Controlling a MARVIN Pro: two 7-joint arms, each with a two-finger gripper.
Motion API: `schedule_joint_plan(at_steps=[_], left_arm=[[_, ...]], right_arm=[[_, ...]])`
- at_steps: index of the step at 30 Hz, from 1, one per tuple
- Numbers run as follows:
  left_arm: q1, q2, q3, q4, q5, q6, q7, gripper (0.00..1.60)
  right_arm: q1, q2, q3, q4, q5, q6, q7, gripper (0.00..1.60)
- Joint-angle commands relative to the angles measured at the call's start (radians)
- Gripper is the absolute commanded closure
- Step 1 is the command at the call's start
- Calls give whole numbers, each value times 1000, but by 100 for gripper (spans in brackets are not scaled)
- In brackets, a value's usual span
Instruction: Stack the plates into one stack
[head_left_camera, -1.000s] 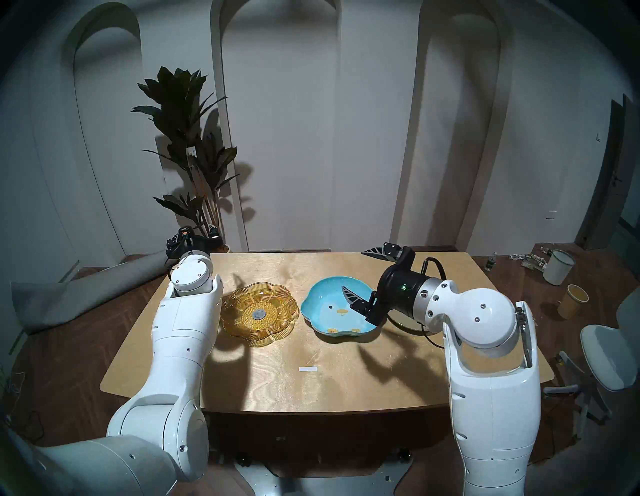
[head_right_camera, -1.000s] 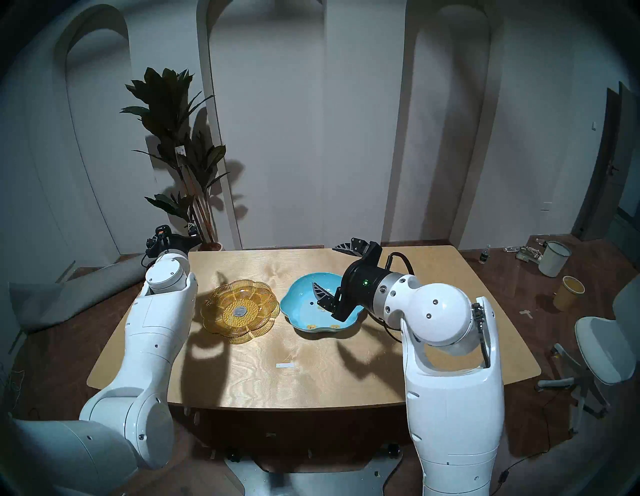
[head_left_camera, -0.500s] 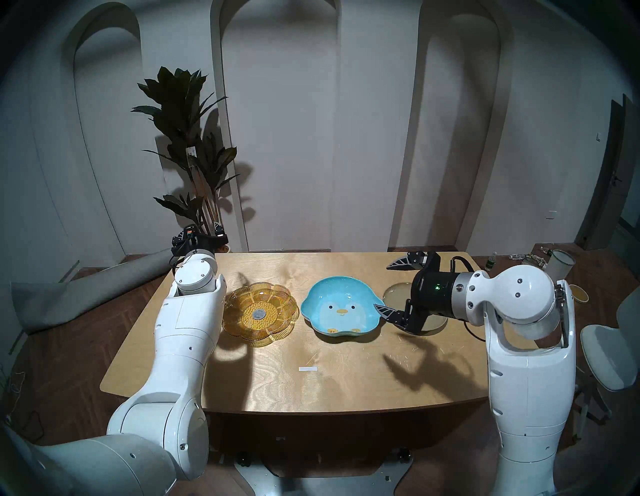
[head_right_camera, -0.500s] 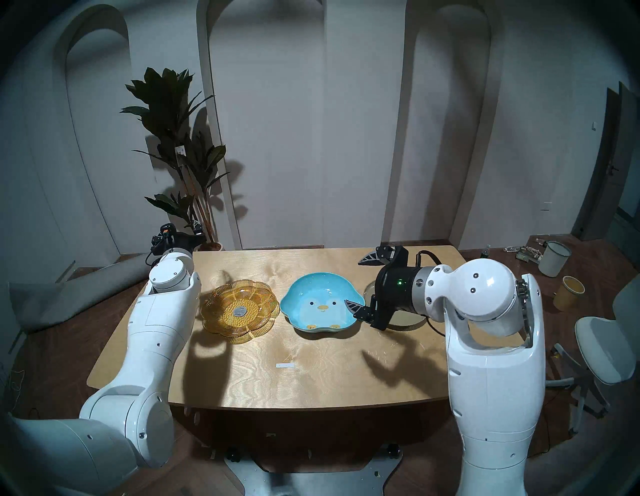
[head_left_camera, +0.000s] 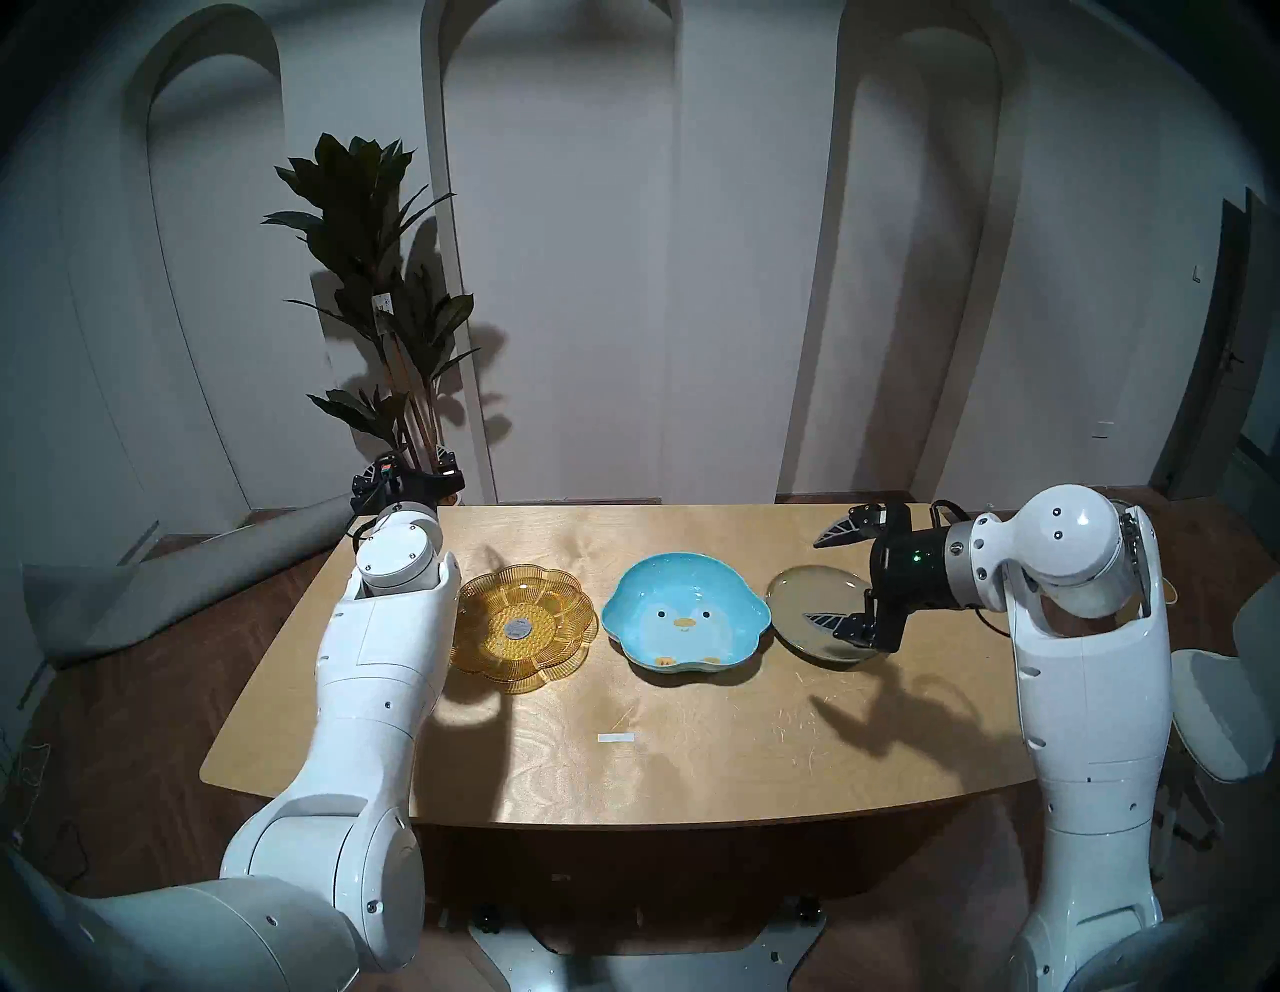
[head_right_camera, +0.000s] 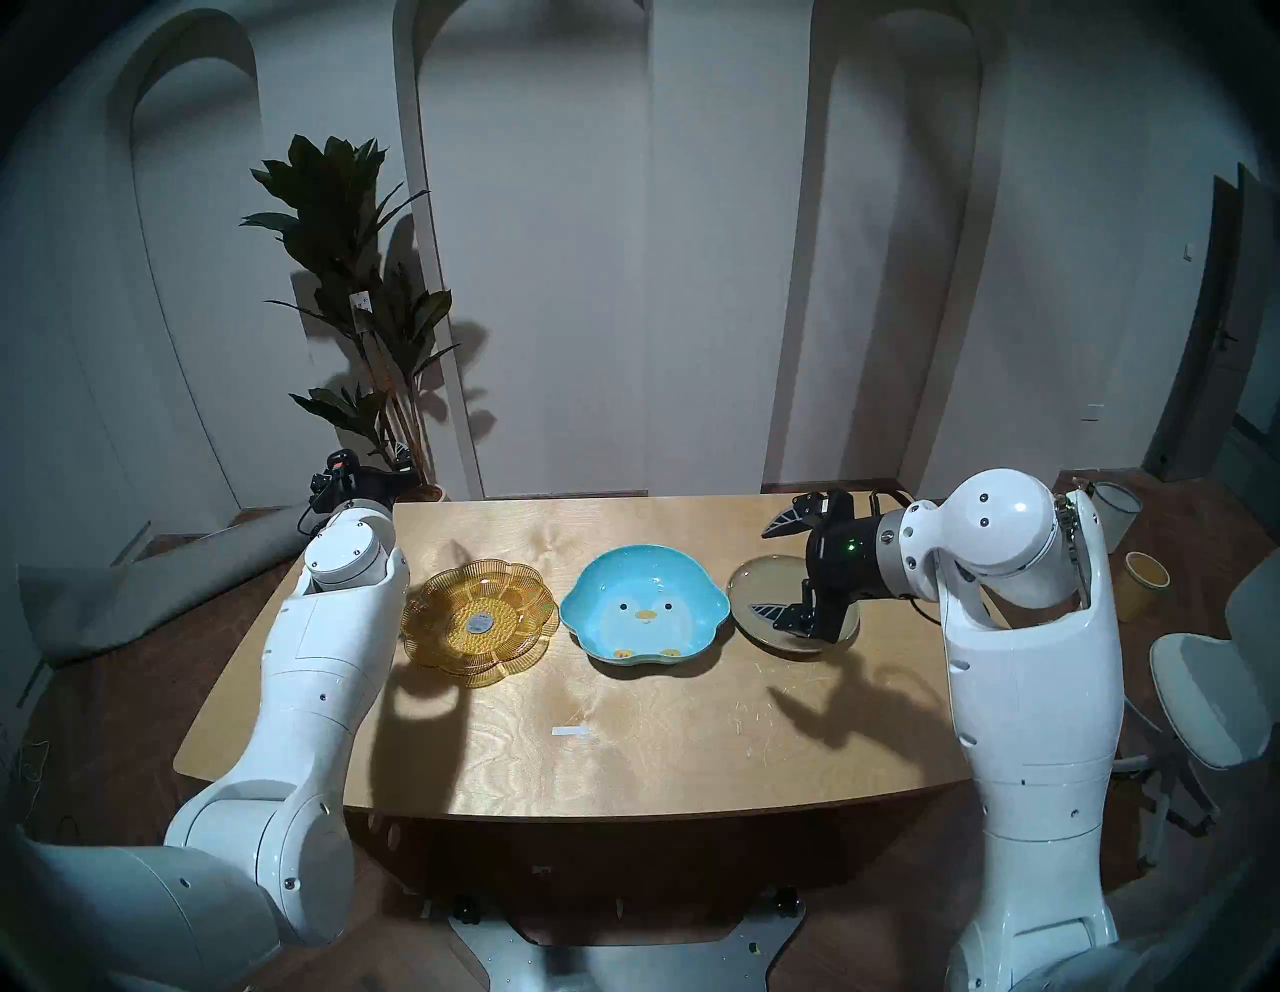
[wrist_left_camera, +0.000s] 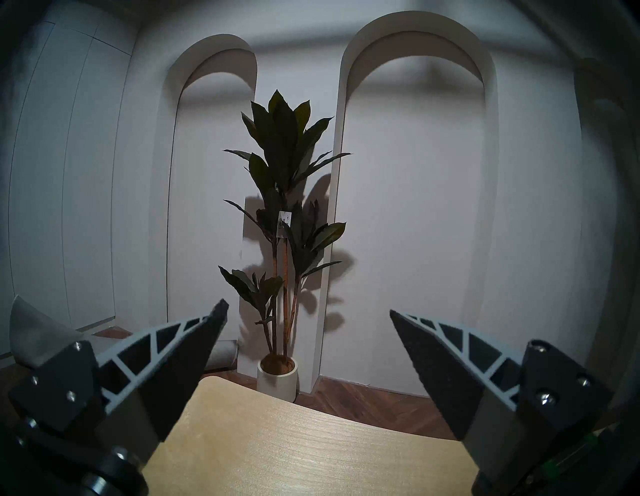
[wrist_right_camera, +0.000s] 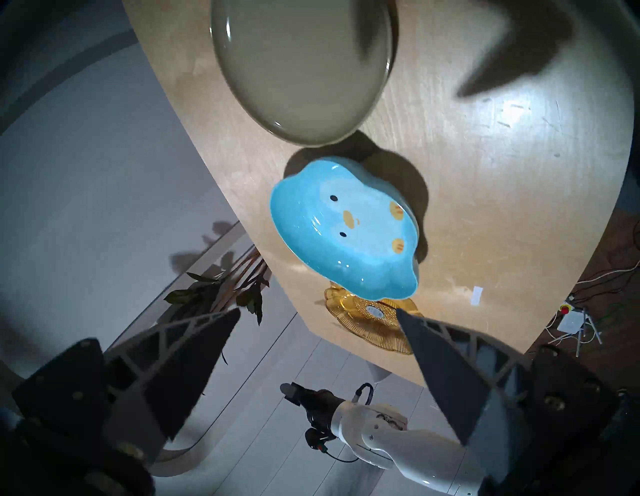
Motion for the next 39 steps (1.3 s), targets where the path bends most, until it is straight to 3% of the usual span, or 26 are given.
schedule_joint_plan(at_steps=[1, 15, 33, 39], left_arm=[[-5, 4, -7, -35, -1, -7, 8, 0], [13, -3, -16, -70, -10, -4, 29, 0], [34, -9, -30, -95, -22, 0, 57, 0], [42, -10, -34, -107, -26, 2, 65, 0]], right_arm=[[102, 81, -29, 87, 78, 42, 3, 0], [244, 144, -199, 319, 224, 112, 3, 0], [334, 237, -368, 415, 371, 141, 3, 0], [347, 281, -424, 433, 377, 152, 3, 0]])
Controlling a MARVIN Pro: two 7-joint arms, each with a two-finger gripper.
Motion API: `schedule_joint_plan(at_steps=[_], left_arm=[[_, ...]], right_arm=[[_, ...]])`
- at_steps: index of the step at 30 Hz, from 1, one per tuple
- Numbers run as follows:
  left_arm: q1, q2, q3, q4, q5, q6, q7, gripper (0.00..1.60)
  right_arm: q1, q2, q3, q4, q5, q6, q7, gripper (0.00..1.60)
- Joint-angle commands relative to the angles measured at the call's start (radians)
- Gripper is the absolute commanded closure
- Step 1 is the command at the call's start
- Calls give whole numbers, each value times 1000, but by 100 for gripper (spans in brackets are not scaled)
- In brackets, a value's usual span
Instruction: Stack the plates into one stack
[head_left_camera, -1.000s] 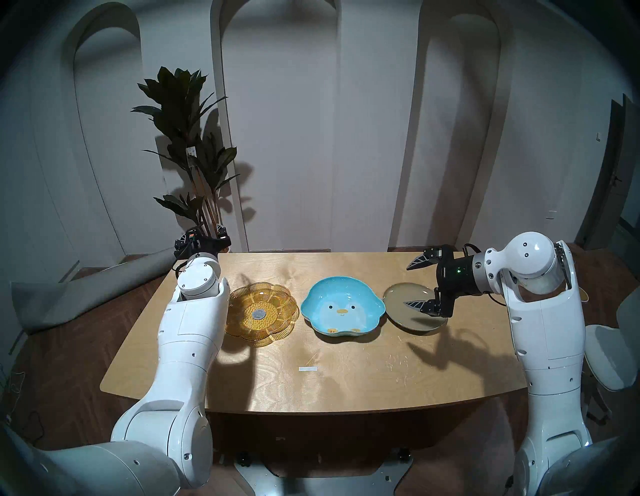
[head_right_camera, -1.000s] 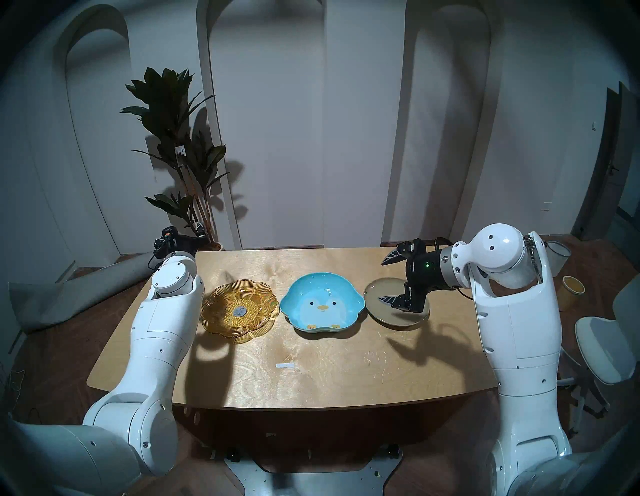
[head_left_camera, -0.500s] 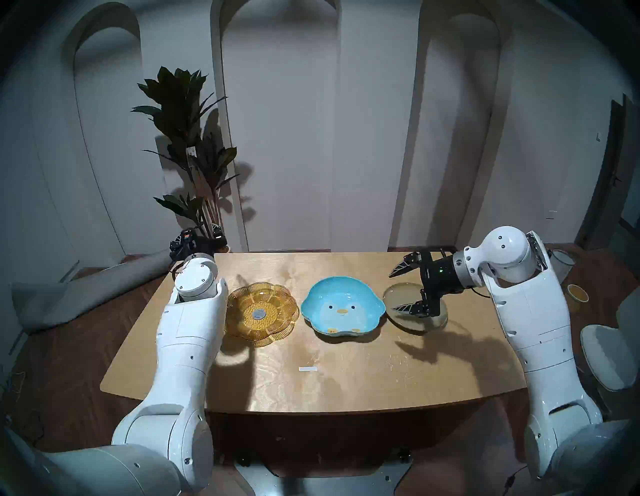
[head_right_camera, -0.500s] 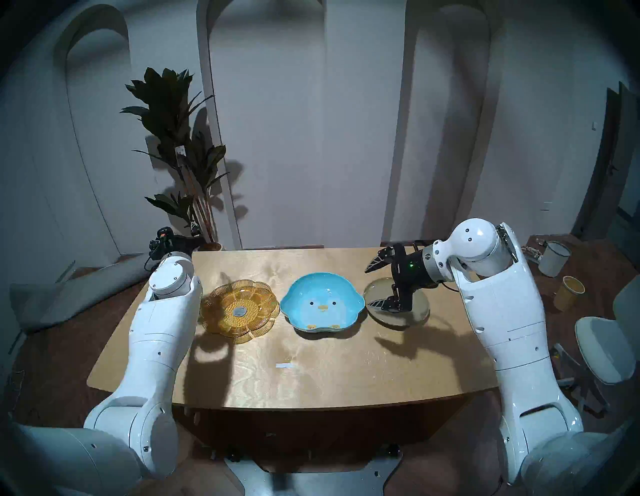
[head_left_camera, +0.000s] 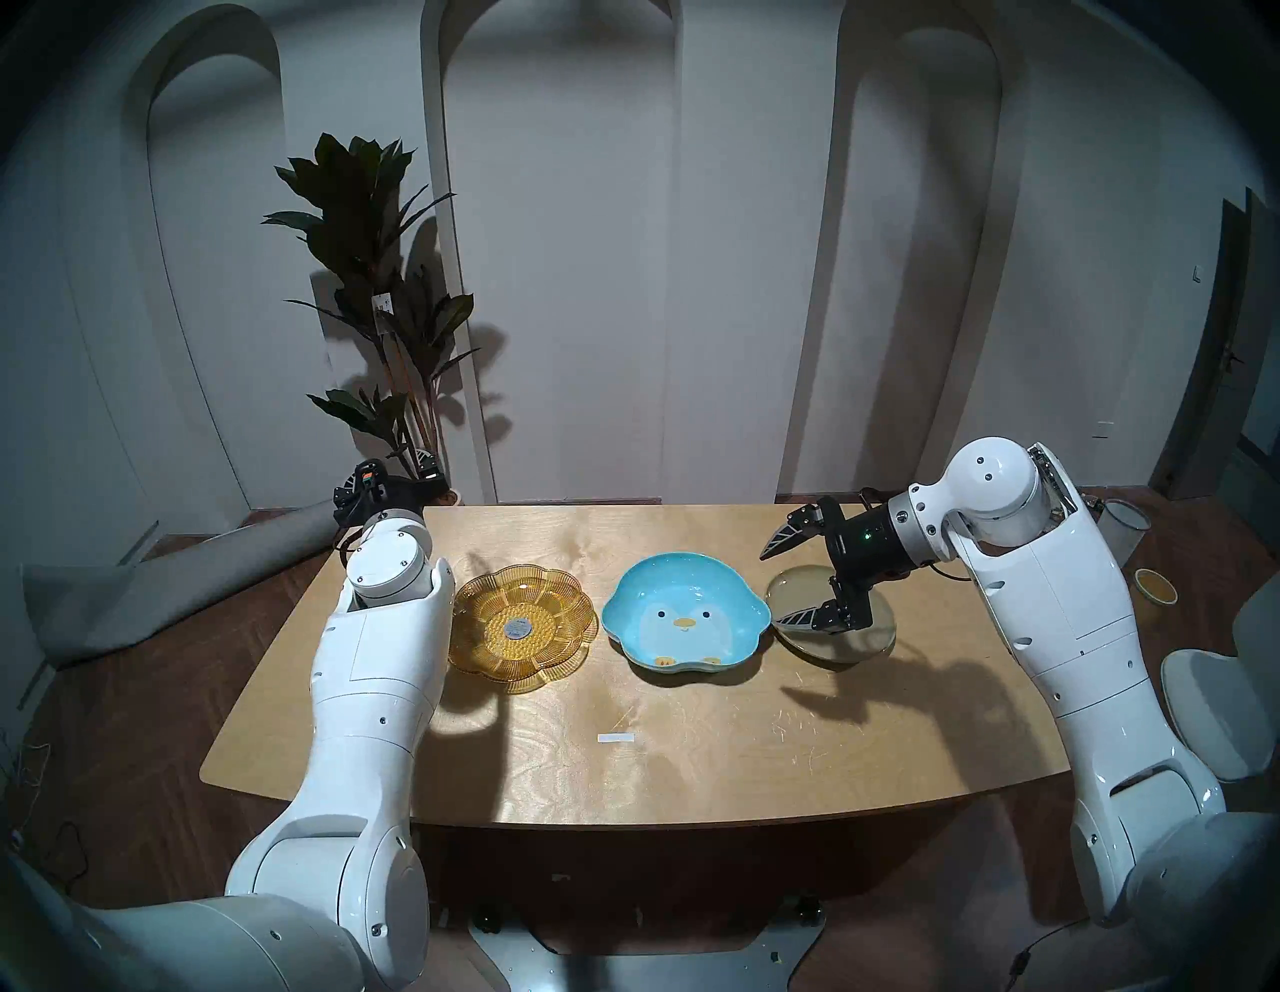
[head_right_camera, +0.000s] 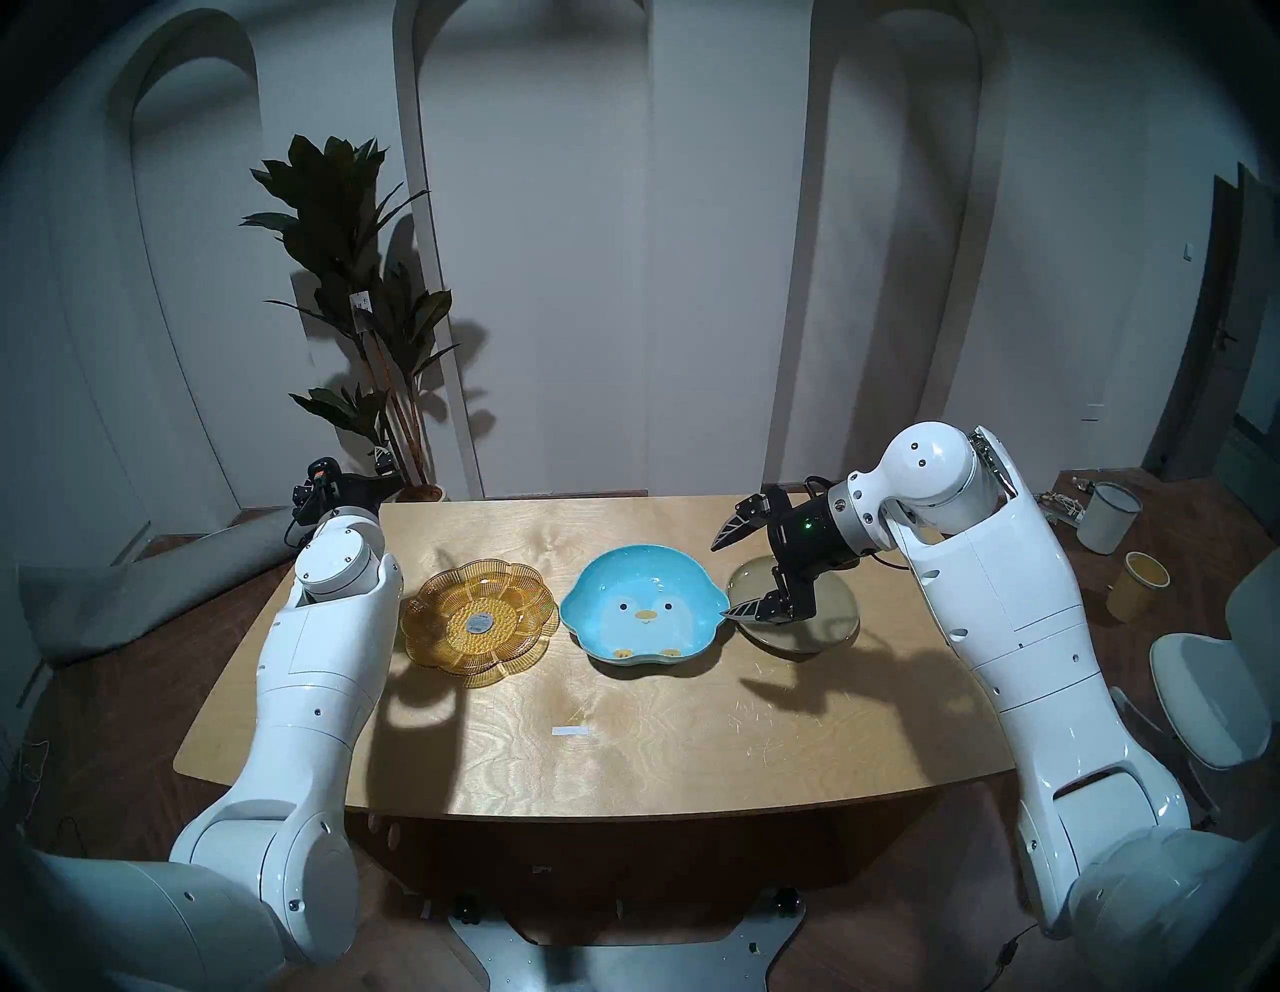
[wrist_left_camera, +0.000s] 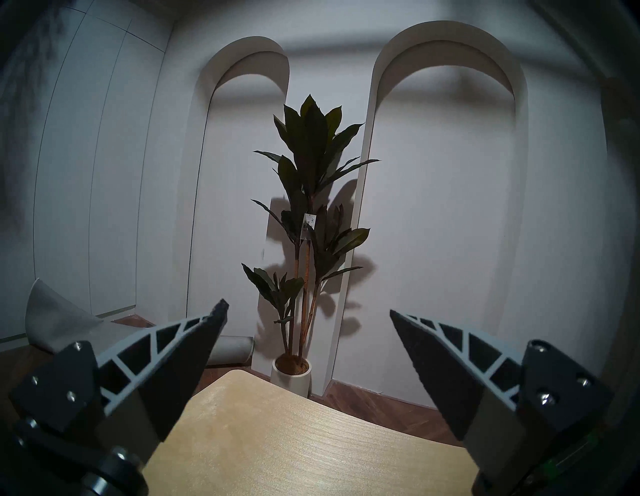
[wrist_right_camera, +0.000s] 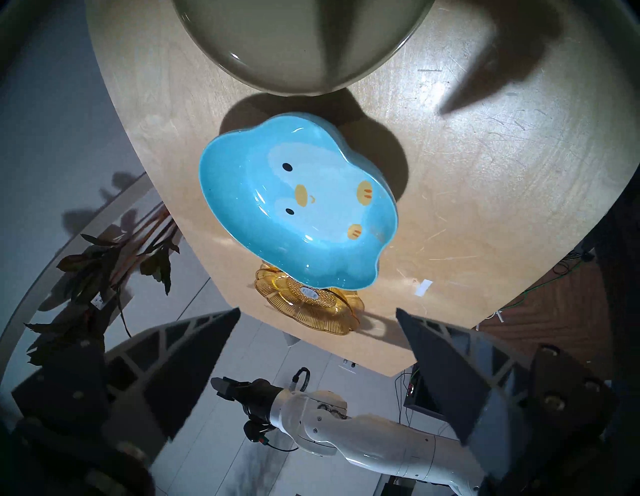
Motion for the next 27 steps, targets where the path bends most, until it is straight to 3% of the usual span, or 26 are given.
schedule_joint_plan(at_steps=[1, 15, 27], left_arm=[[-4, 2, 0, -36, 1, -1, 1, 0], [11, -12, 11, -71, -4, -1, 9, 0], [33, -12, 7, -100, -8, -1, 15, 0]], right_arm=[[45, 65, -46, 2, 25, 12, 3, 0], [114, 170, -132, 19, 25, 46, 3, 0], [174, 205, -237, 83, 25, 96, 3, 0]])
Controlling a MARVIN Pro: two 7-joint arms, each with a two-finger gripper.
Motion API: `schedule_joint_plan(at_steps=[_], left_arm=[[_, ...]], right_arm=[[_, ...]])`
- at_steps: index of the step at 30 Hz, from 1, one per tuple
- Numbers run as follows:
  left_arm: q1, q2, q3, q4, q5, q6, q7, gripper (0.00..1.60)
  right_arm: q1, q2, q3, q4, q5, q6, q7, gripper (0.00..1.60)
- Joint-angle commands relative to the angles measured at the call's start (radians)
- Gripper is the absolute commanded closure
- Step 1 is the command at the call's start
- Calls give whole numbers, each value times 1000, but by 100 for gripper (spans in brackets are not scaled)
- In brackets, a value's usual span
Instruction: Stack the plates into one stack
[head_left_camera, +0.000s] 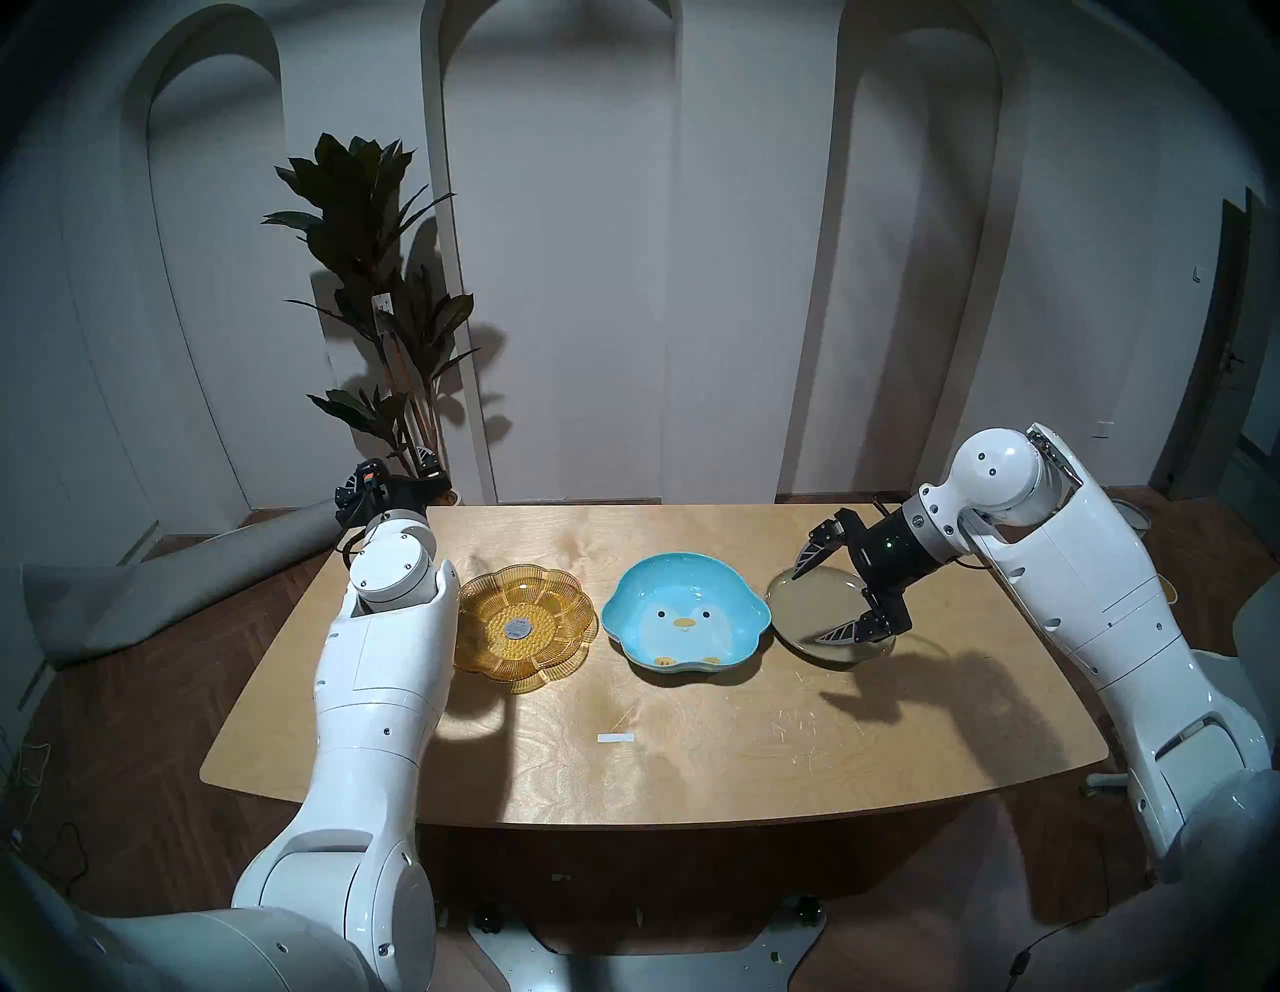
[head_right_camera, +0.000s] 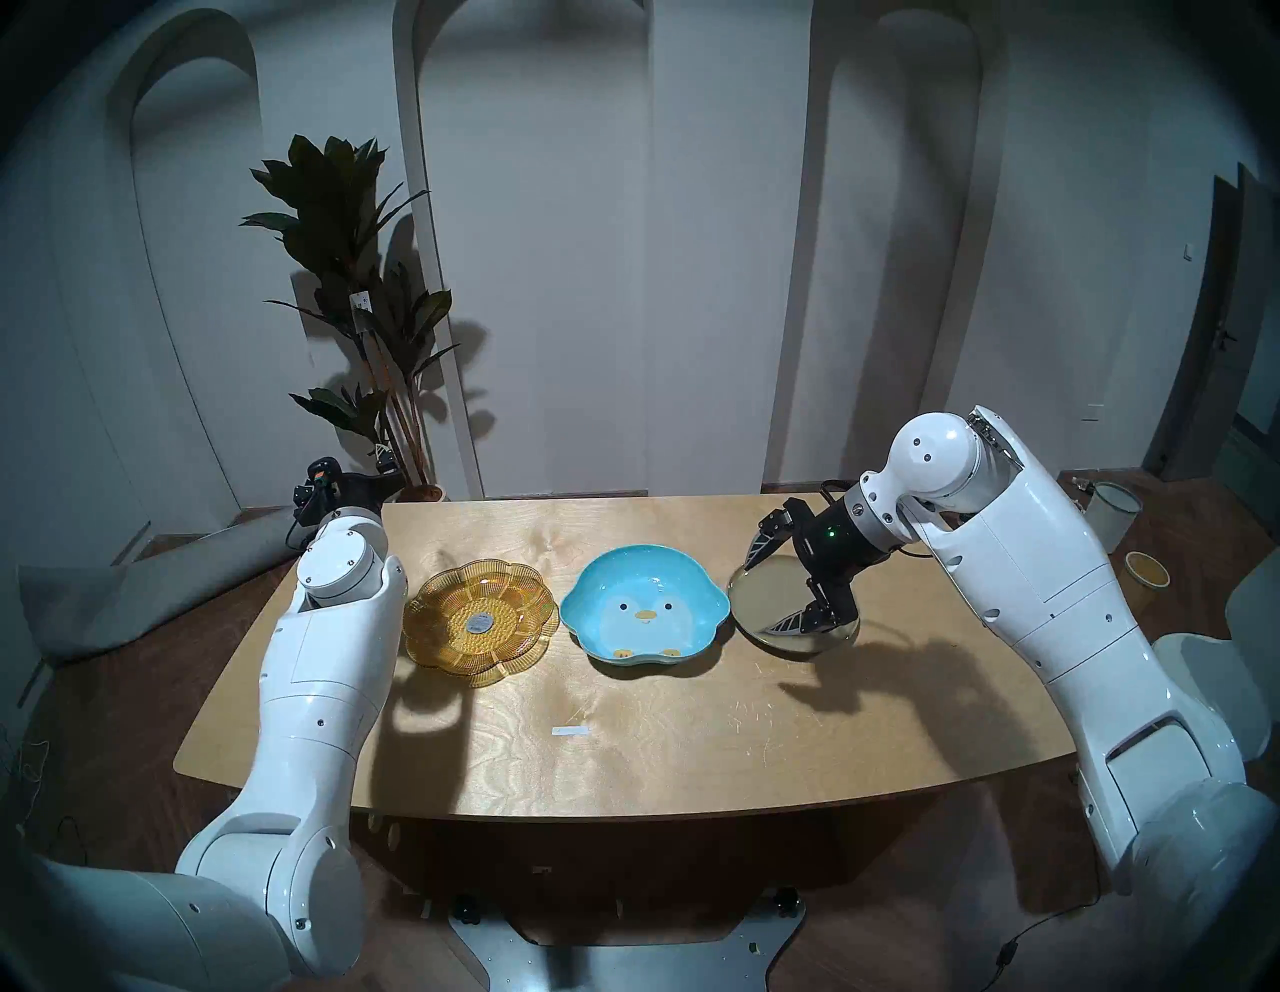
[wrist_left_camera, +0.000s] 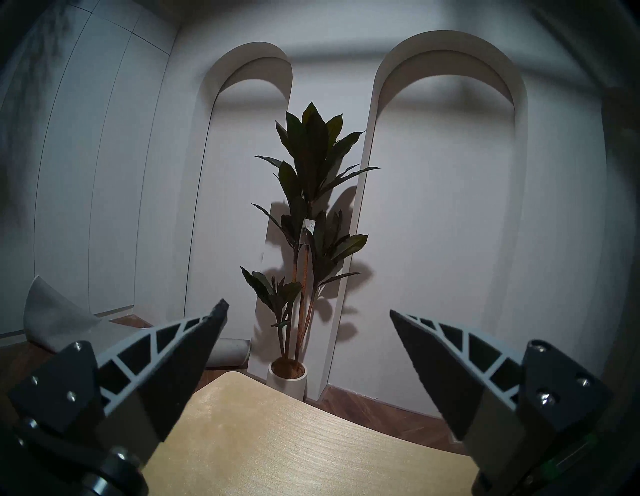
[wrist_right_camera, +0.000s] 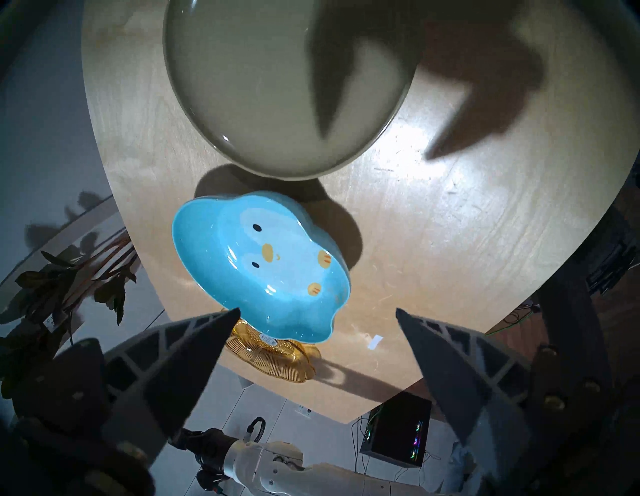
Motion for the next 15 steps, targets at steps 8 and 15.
schedule_joint_plan(at_steps=[8, 15], left_arm=[[11, 7, -12, -56, -2, -2, 11, 0], [19, 5, -25, -70, -7, 0, 21, 0]], right_arm=[[125, 6, -113, 107, 3, 73, 3, 0], [183, -35, -183, 178, -10, 110, 3, 0]])
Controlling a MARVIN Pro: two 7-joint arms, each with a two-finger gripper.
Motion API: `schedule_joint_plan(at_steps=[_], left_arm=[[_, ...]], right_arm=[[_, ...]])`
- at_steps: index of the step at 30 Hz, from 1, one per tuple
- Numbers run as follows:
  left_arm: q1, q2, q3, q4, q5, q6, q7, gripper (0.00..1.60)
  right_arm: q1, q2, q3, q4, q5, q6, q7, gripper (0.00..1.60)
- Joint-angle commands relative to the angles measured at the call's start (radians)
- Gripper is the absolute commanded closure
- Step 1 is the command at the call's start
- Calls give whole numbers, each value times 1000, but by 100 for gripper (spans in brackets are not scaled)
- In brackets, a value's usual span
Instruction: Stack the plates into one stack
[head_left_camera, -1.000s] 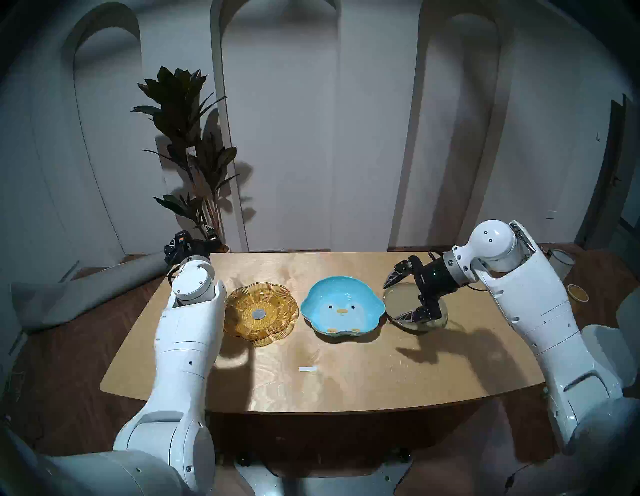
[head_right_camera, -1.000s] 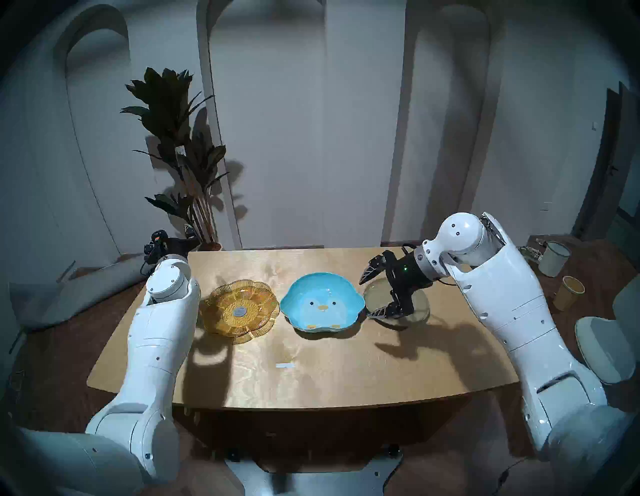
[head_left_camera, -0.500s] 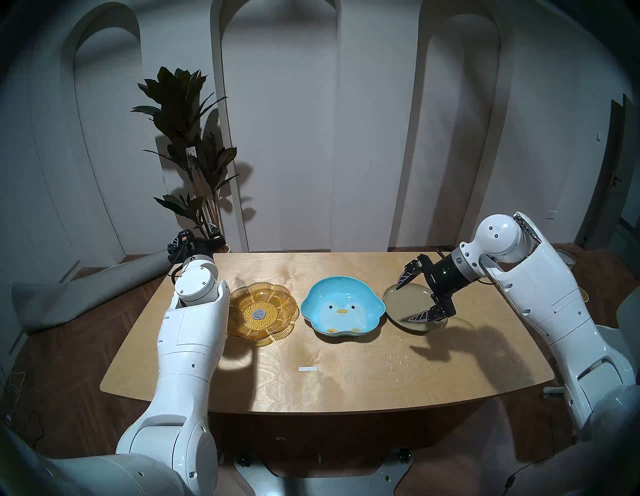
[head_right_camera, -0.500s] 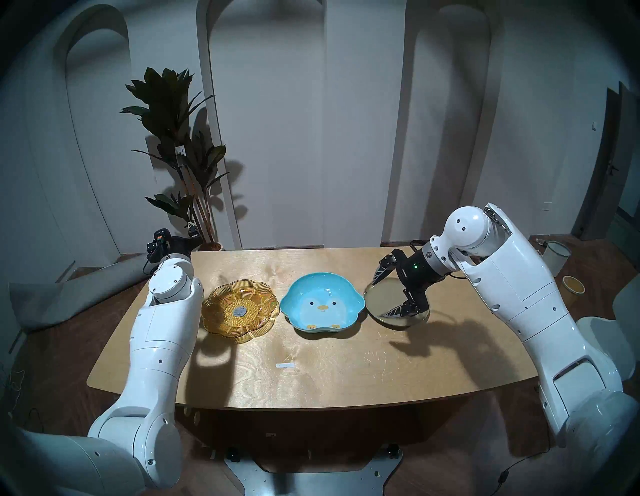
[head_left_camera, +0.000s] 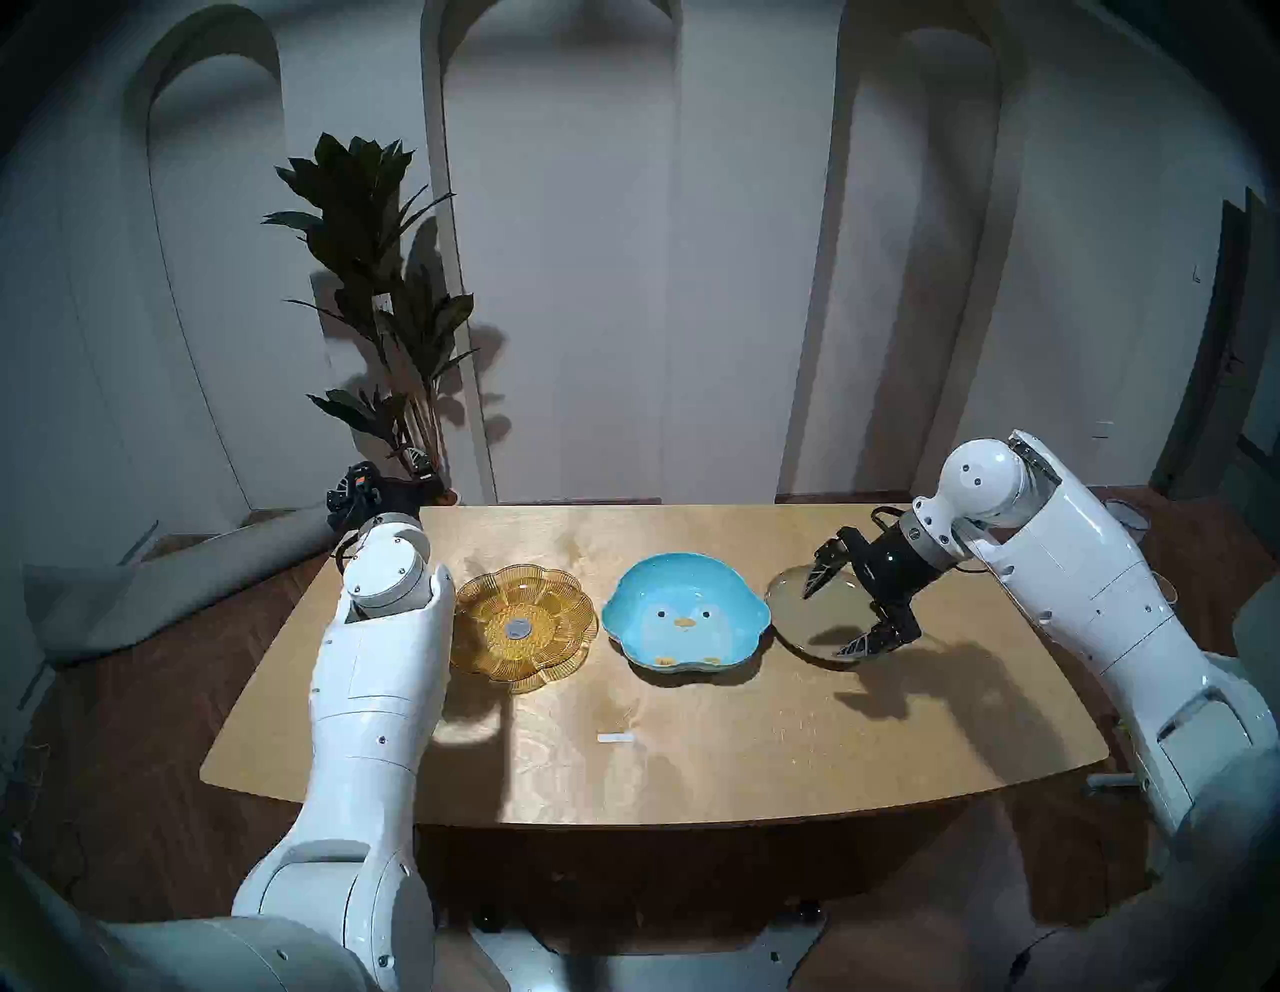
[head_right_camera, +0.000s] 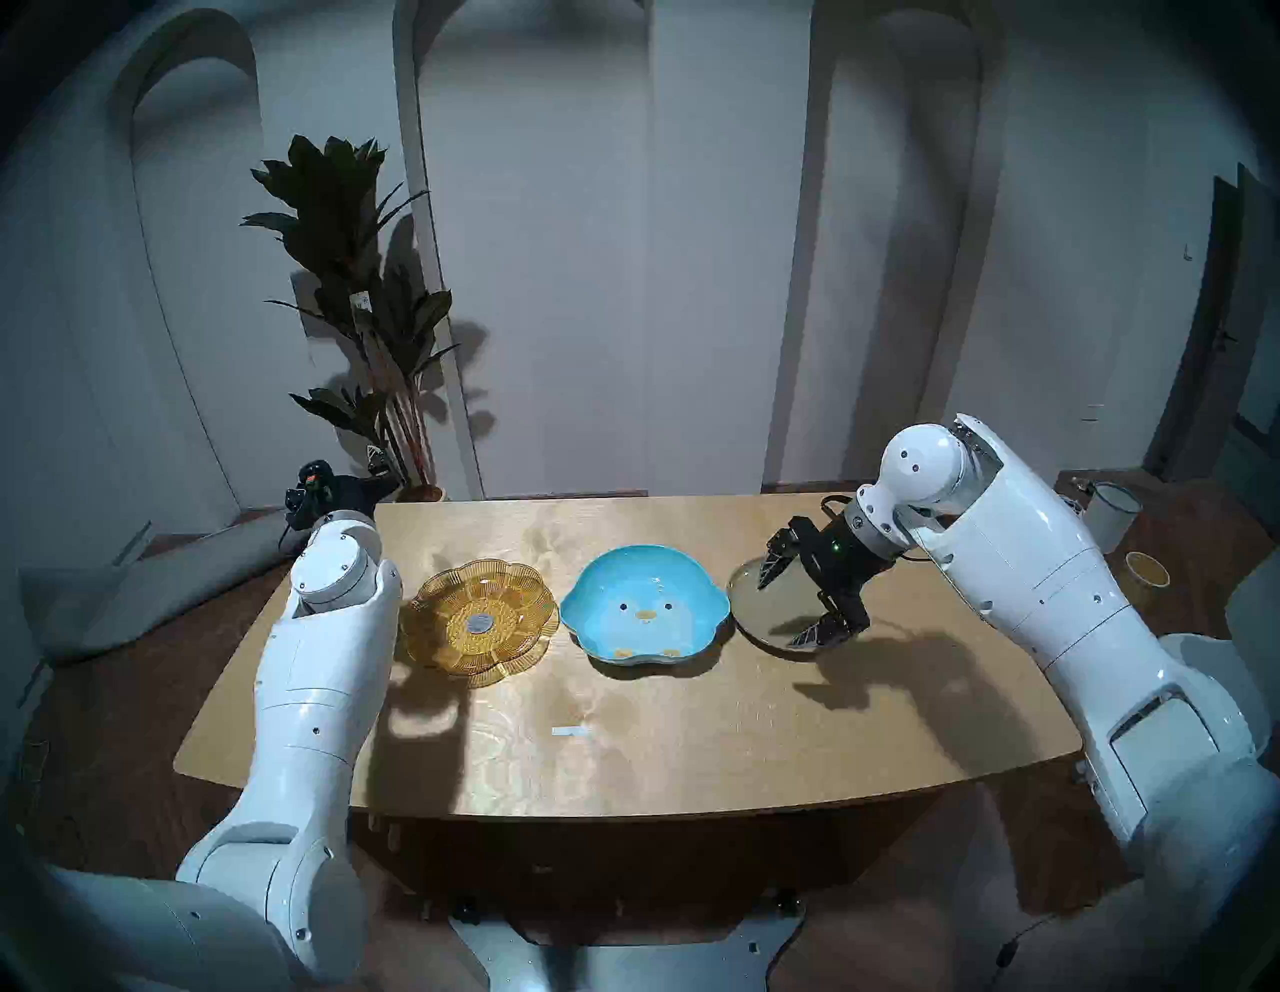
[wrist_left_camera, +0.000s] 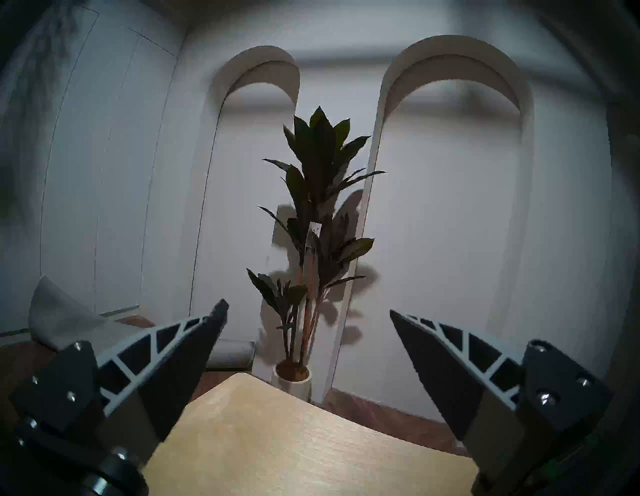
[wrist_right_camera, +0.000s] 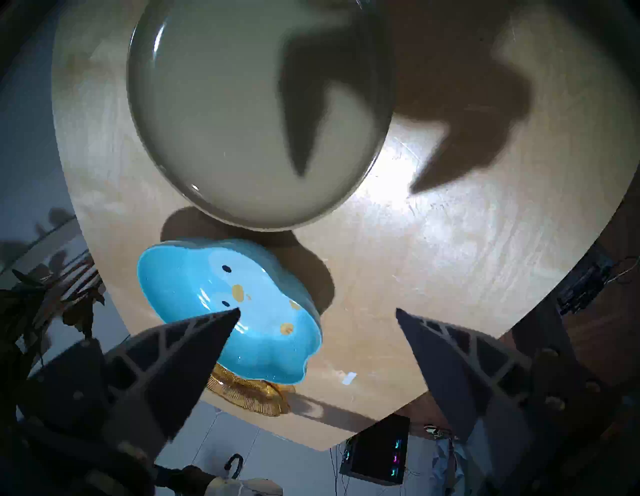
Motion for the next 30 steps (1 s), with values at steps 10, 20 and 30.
schedule_joint_plan(at_steps=[10, 20, 30], left_arm=[[12, 0, -22, -51, -6, 2, 22, 0], [22, -3, -31, -65, -12, 6, 35, 0], [19, 15, -49, -73, -16, 10, 47, 0]], right_arm=[[161, -112, -132, 146, -36, 84, 2, 0], [228, -191, -215, 260, -83, 135, 2, 0], [291, -277, -288, 373, -125, 192, 2, 0]])
